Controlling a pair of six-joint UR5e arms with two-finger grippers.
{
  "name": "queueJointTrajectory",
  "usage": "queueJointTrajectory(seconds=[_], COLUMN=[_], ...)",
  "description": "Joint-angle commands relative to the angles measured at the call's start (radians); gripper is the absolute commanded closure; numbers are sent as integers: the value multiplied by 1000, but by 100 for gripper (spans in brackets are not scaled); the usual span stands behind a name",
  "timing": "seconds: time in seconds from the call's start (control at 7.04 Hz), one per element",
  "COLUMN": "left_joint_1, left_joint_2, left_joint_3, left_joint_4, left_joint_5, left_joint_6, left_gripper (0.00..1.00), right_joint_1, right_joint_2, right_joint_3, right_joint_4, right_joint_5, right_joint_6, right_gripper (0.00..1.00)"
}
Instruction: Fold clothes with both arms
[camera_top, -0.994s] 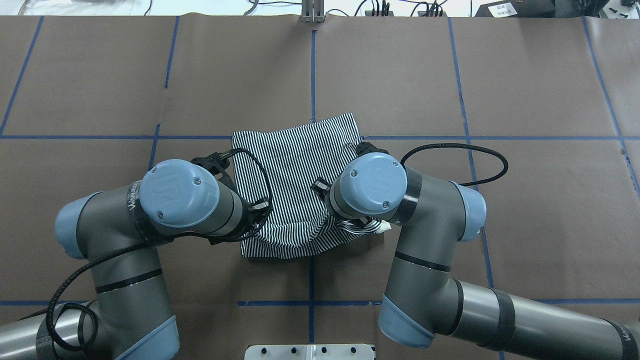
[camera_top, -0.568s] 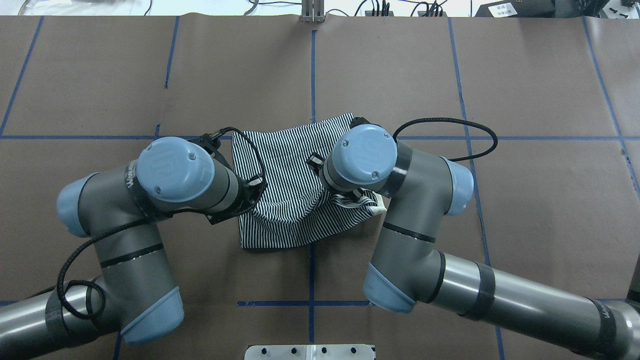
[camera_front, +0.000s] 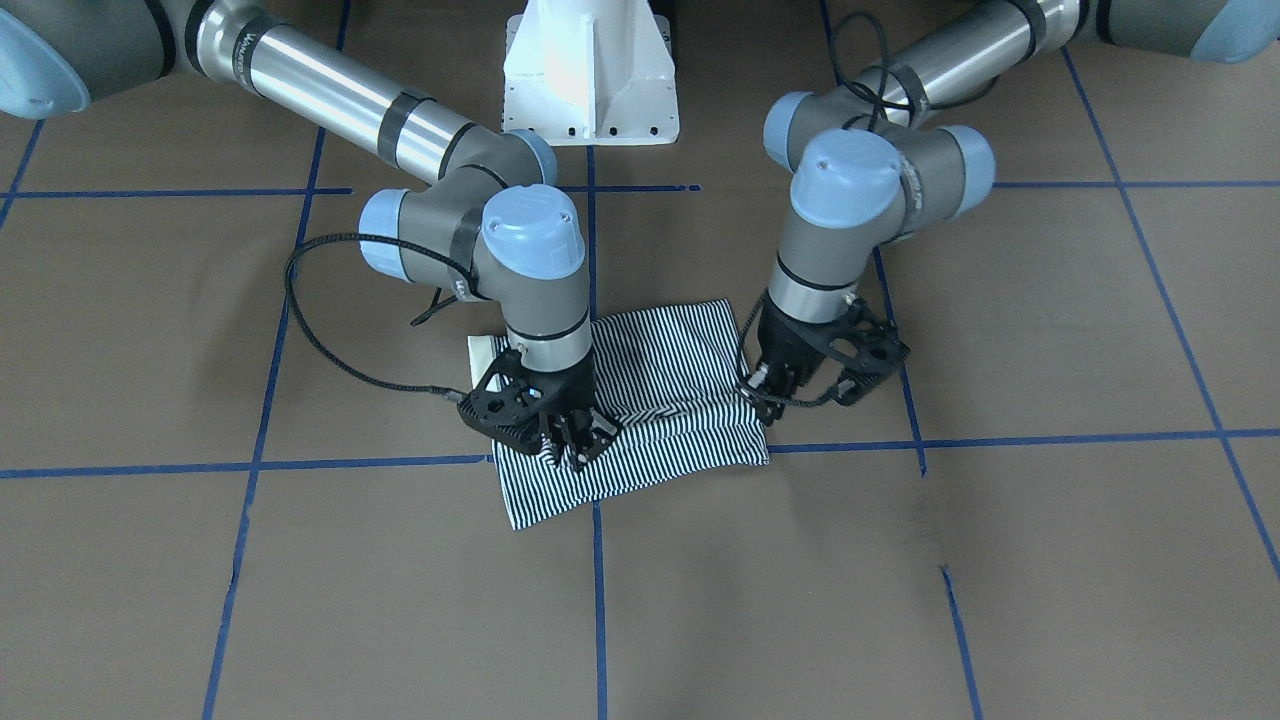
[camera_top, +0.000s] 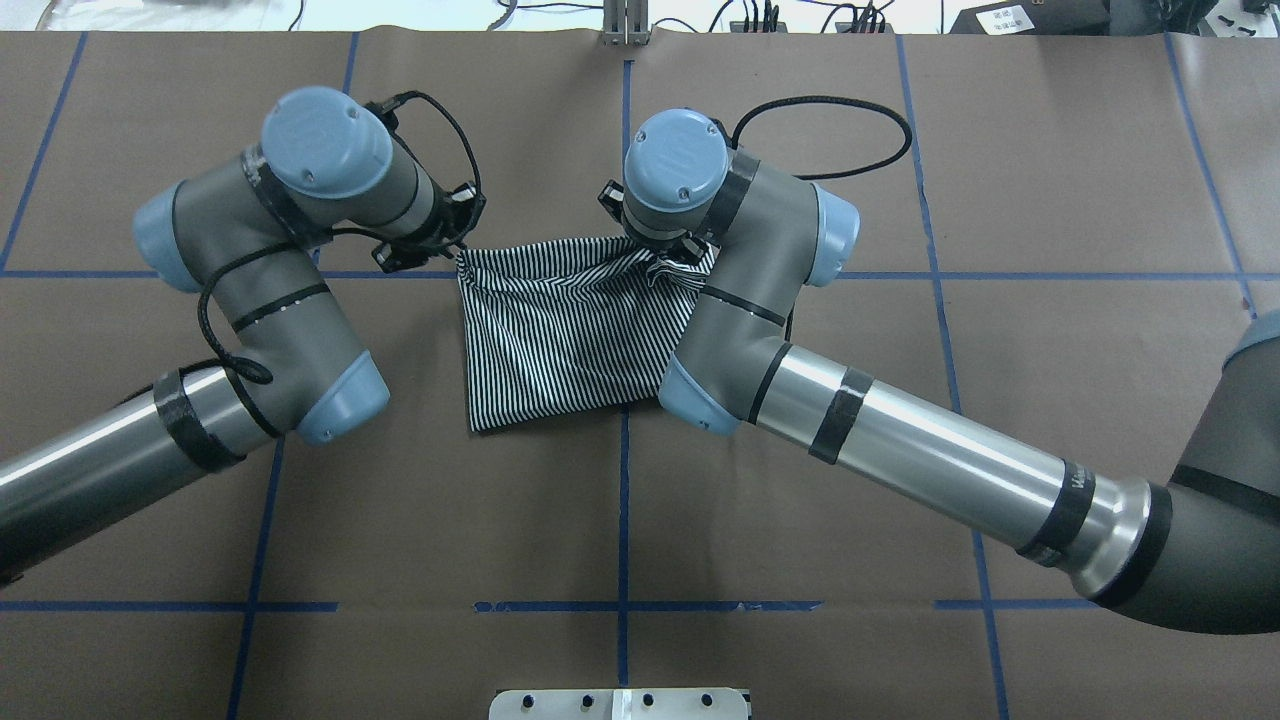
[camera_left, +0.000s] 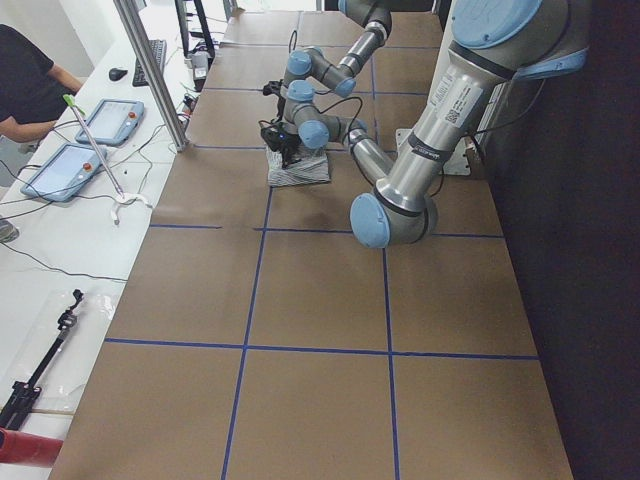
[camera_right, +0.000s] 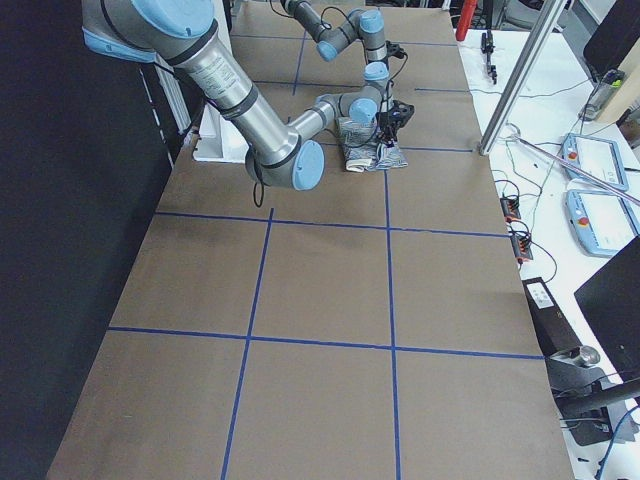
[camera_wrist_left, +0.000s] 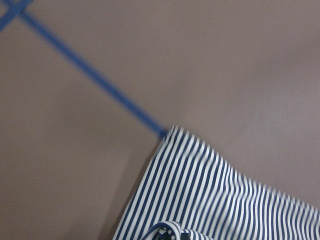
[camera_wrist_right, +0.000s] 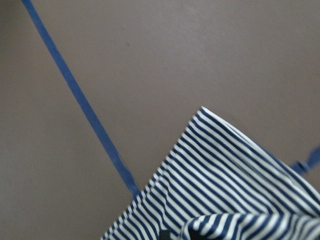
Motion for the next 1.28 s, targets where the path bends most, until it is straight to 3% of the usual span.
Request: queueJointTrajectory(seconds=[0.0,0.28,0.43,0.57,0.71,0.85,0.99,1.14], left_joint_1=[-62,-65,-92,-127,-149,-175,-187,-189], left_joint_2=[-12,-12,-9,-1,36,65,65,71], left_joint_3=[71,71,70,62,27,8,10,8], left_joint_4=[-50,-51,-50,-39,-33,-33,-33,-33], left_joint_5=[-29,-32,-89,-154,-157,-157,-157,-157], left_joint_6=[86,90,134,211,266,320,345,346], left_gripper=[0,0,0,0,0,0,0,0], right_joint_1=[93,106,98,73,34,-1,-83,-95], right_joint_2=[19,48,62,64,85,96,104,104], right_joint_3=[-63,-61,-46,33,75,74,62,52], right_joint_4=[33,30,-7,-135,-280,-335,-396,-400], right_joint_5=[2,15,64,68,53,19,-106,-148], right_joint_6=[-82,-172,-215,-284,-373,-431,-538,-593], right_gripper=[0,0,0,0,0,0,0,0])
